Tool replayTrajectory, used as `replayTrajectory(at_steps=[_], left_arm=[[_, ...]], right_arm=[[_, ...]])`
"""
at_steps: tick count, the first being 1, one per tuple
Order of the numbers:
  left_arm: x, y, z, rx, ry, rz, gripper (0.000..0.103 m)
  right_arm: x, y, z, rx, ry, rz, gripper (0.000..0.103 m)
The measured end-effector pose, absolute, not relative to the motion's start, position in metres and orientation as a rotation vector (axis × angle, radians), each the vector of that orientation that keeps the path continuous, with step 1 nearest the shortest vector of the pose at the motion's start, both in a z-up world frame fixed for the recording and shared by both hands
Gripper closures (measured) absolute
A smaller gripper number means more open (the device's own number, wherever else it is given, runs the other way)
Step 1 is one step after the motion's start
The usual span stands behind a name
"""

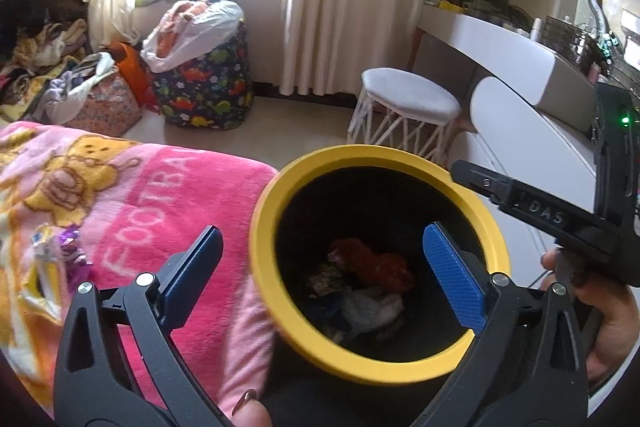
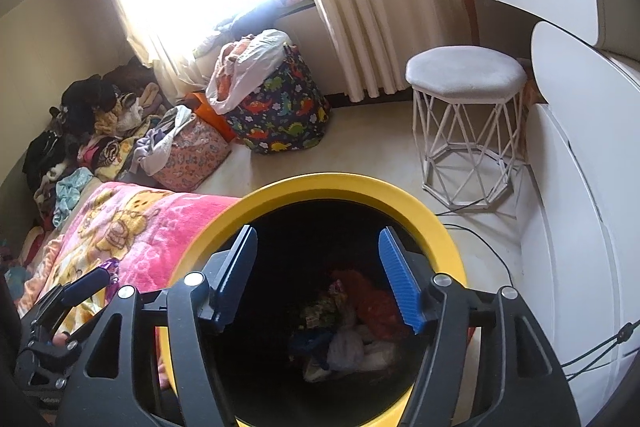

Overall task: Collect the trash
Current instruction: 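Move both open tools back over the yellow and purple wrappers on the blanket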

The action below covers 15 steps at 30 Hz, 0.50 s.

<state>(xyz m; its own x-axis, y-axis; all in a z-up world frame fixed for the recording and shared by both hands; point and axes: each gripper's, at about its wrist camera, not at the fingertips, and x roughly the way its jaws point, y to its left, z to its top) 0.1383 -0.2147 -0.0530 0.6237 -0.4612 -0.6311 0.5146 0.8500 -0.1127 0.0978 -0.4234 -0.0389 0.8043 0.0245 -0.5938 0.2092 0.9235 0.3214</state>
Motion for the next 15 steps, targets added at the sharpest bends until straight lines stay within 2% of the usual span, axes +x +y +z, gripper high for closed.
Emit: replayTrajectory(at_steps=[15], left_arm=[[0.158, -0.085, -0.055, -0.016, 0.690, -0.269, 0.011]], right_arm=[[0.149, -0.308, -0.026, 0.317, 0.685, 0.217, 0.042]])
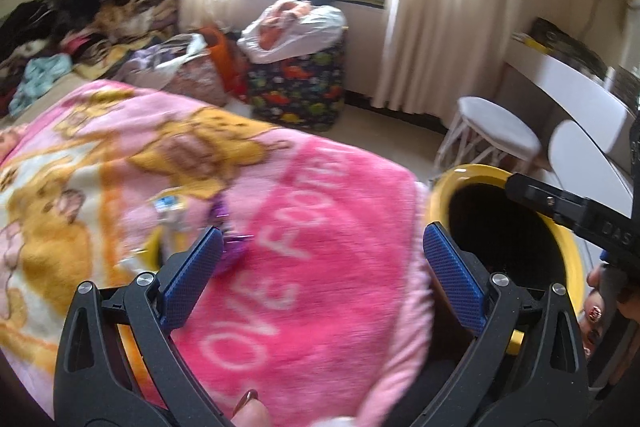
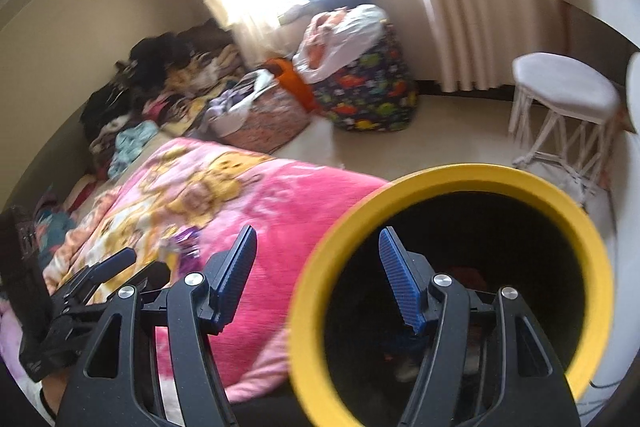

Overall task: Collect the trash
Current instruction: 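Move both open tools back over the yellow and purple wrappers on the blanket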

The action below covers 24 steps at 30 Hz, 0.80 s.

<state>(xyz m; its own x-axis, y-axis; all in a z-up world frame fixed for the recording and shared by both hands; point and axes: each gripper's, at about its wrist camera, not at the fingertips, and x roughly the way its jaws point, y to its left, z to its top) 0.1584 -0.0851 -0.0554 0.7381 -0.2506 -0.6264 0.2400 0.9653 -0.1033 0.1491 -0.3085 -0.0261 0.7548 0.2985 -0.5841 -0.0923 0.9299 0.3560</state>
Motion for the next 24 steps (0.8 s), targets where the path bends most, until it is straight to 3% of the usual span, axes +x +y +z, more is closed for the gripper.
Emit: replayTrajectory(at_steps=[11, 17, 24], left_arm=[[0.167, -0.003, -0.066, -0.120, 0.713, -0.120, 0.011], [0.177, 0.033, -0.080, -0.184, 0.748, -0.079, 0.011], [0.189, 0.060, -0.103, -0.334, 0.817, -0.114, 0.034]], right_arm=[[0.183, -0.234, -0.039, 0.254, 0.774, 0.366, 0.042], [0.200, -0.198, -0.054, 0.218, 0.833, 0.428, 0.048], [0.221, -0.158, -0.078, 0.191, 0.910, 0.504, 0.062]])
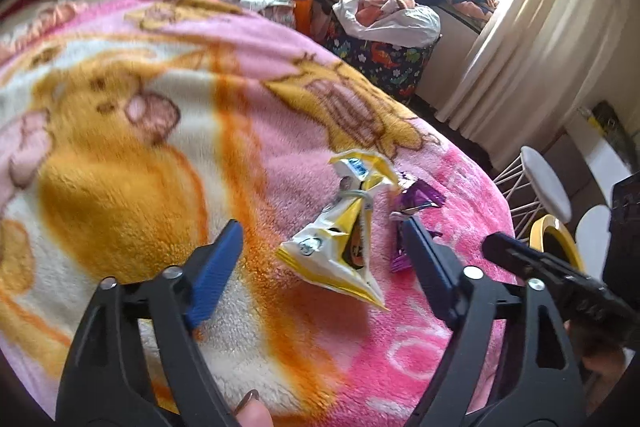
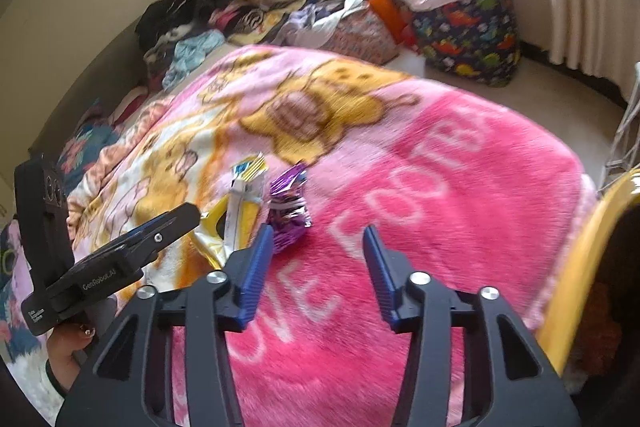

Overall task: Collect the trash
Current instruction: 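Grasp the yellow wrapper with the left tool while the right tool grasps the purple wrapper, then carry the yellow and purple wrappers over the yellow bin with both tools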

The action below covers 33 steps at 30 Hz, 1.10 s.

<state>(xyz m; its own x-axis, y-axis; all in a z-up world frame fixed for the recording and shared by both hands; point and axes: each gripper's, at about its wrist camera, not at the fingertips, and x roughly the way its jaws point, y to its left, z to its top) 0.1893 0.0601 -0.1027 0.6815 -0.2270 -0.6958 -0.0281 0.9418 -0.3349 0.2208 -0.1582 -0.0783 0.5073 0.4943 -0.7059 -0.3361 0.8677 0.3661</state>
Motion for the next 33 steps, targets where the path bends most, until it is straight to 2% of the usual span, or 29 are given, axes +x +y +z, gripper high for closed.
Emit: replayTrajectory(at_steps=[1, 6, 7, 9, 11, 13, 22, 33], left_arm=[[0.191, 0.063, -0.106, -0.354, 0.825, -0.124, 0.040], [0.196, 0.064, -0.118, -0.382, 0.857, -0.157, 0.054], [0.196, 0.063, -0.119, -0.382, 0.861, -0.165, 0.056], [0.198, 0.061, -0.121, -0.379, 0.868, -0.179, 0.064], [0.199, 0.056, -0.122, -0.368, 0.874, -0.191, 0.074], [0.199, 0.052, -0.121, -0.360, 0.870, -0.196, 0.078], [0.188, 0.013, -0.092, -0.293, 0.807, -0.275, 0.081], [0.175, -0.079, -0.059, -0.222, 0.760, -0.455, 0.081]], right_arm=[[0.224, -0.153, -0.082, 0.186, 0.920, 0.511, 0.063], [0.240, -0.137, -0.097, 0.186, 0.963, 0.539, 0.066], [0.243, -0.134, -0.101, 0.187, 0.972, 0.546, 0.068], [0.247, -0.130, -0.106, 0.201, 0.987, 0.563, 0.081], [0.246, -0.130, -0.107, 0.219, 0.977, 0.577, 0.083], [0.242, -0.134, -0.103, 0.215, 0.953, 0.562, 0.085], [0.200, -0.203, -0.060, 0.241, 0.802, 0.434, 0.086], [0.145, -0.328, -0.039, 0.379, 0.740, 0.223, 0.086]])
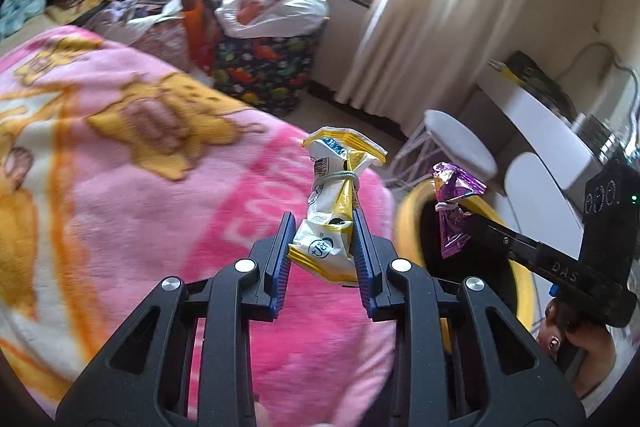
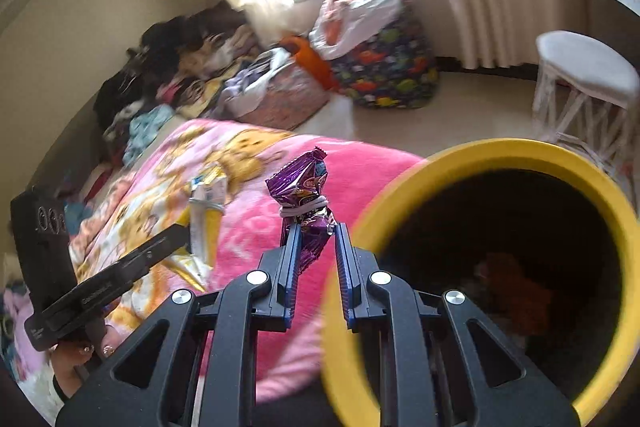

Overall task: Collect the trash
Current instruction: 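Carry the yellow and purple wrappers over the yellow bin with both tools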

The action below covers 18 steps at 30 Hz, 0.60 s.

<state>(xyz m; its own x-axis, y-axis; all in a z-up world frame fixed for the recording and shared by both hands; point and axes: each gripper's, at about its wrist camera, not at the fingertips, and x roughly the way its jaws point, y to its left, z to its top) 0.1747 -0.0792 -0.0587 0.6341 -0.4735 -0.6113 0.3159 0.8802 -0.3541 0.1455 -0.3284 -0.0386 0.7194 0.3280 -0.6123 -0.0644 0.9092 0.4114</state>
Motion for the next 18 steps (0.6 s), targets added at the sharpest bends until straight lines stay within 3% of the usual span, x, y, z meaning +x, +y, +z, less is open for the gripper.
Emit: replayTrajectory(at_steps=[10, 13, 15, 18], left_arm=[[0.163, -0.152, -0.054, -0.120, 0.771, -0.578, 0.081], [0.160, -0.170, -0.055, -0.095, 0.778, -0.609, 0.081], [0.158, -0.183, -0.057, -0.076, 0.783, -0.628, 0.081], [0.156, -0.199, -0.059, -0.055, 0.792, -0.654, 0.078]], right_arm=[[0.111, -0.388, -0.047, 0.443, 0.743, 0.080, 0.086], [0.104, -0.400, -0.051, 0.466, 0.752, 0.036, 0.079], [0.097, -0.407, -0.052, 0.487, 0.747, 0.017, 0.066], [0.086, -0.417, -0.051, 0.499, 0.740, -0.014, 0.057]])
